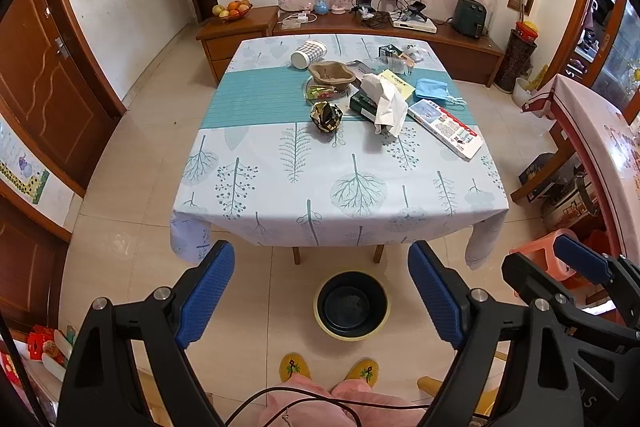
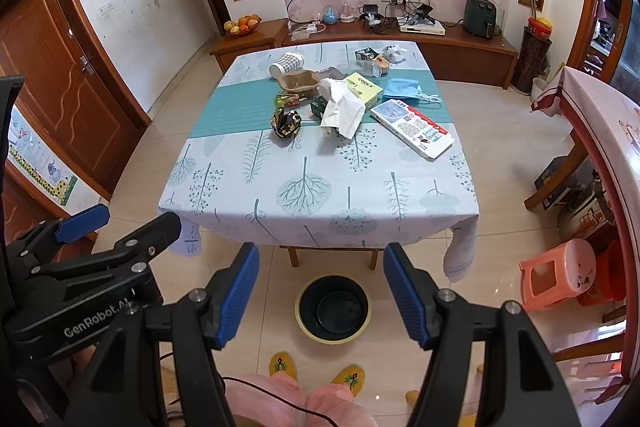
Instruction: Collect trash
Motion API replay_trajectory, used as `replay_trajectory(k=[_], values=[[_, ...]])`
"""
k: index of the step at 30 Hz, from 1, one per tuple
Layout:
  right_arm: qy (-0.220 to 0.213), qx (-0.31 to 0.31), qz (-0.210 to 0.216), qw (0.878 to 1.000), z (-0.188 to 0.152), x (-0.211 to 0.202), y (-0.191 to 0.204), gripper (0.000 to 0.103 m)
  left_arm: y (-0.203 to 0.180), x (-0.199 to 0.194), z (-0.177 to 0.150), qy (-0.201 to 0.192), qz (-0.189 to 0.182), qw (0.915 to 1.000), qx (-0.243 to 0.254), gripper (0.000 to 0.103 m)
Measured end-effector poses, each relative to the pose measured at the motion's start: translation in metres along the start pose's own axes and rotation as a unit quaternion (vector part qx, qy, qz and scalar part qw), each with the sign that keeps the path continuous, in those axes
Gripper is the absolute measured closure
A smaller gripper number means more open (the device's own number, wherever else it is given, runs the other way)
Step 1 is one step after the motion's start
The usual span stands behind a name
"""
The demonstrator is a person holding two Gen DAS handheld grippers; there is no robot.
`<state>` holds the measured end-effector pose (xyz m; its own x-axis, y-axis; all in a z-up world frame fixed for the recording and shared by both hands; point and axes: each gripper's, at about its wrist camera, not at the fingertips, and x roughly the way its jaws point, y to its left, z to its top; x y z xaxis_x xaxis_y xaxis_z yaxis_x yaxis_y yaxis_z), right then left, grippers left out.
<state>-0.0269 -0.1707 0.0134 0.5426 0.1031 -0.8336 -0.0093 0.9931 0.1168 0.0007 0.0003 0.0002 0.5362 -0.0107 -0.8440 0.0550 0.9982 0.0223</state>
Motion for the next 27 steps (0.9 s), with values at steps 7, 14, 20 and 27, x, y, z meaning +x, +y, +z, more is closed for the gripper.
replay_trajectory(k=[7, 14, 20, 27], values=[[0.002, -0.001, -0.005, 1.000, -0.0034, 0.0014, 0.0014, 0.038, 0.0029, 0.0006, -0.0060, 0.002, -0.007, 1.0000, -0.003, 0.016], [0.001, -0.001, -0.005, 1.000, -0.0011, -0.0028, 0.0018, 0.038, 0.0024, -0.0010, -0.0058, 0.002, -0.008, 1.0000, -0.003, 0.016], [0.002, 0.000, -0.005, 1.000, -0.0016, -0.0031, 0.0015, 0.038, 0.0026, -0.0035, -0.0063, 0.003, -0.005, 1.0000, -0.001, 0.016], [0.002, 0.000, -0.003, 1.000, -0.0042, -0.0050, 0.0042, 0.038, 0.0036, -0.0058, -0.0084, 0.004, -0.004, 1.0000, -0.003, 0.016]])
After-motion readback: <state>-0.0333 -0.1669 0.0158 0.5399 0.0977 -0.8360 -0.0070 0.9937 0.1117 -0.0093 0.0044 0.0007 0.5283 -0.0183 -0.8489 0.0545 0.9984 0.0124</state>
